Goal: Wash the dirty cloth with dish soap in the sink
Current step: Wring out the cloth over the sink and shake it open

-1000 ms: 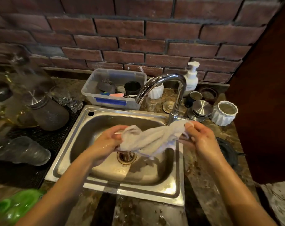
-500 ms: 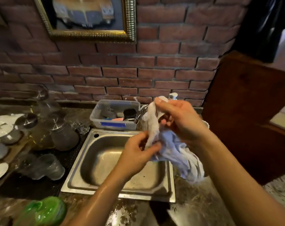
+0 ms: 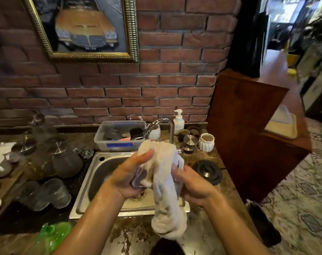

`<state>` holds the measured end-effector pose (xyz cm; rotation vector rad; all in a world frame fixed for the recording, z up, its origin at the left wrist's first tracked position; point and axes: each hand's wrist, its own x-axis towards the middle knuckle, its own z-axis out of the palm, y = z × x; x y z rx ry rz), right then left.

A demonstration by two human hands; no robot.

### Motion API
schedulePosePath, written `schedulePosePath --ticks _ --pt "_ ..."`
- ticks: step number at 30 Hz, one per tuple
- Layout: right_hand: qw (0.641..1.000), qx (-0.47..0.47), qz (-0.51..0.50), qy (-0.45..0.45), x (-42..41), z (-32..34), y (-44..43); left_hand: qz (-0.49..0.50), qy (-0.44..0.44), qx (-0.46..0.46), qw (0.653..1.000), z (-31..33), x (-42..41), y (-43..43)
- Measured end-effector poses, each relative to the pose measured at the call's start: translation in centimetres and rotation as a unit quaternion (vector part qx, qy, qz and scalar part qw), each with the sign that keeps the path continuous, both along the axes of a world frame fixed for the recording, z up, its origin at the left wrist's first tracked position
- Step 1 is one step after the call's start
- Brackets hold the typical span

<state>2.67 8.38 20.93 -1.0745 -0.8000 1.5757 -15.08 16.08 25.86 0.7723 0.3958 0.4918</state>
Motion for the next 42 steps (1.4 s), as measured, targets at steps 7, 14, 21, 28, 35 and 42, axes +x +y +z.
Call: schedulePosePath --ticks 7,14,21,28,35,42 --pt "0.987 0.052 -0.133 0.069 1.7 0.8 -4.1 -0.042 0.138 0.100 0.984 -0.6 -2.3 0.2" --pt "0.982 0.069 -0.176 -0.006 6.5 2.0 -8.0 0.063 0.184 0.056 0.979 -1.4 -1.4 -0.2" --pt "0.985 -0.078 -0.072 -0.133 8.7 0.9 -9.0 0.046 0.116 0.009 0.992 -0.2 2.8 -2.1" --pt "0.994 0.019 -0.098 0.036 13.3 -0.3 -9.7 0.013 0.141 0.039 0.989 0.1 9.2 -4.4" --pt "0.957 0.084 0.060 -0.273 18.1 -1.3 -8.2 -0.090 0.183 0.167 0.965 0.8 15.7 -6.8" --pt "0.912 0.087 0.124 -0.381 26.1 2.3 -7.8 -0.038 0.291 0.221 0.930 0.9 17.4 -5.9"
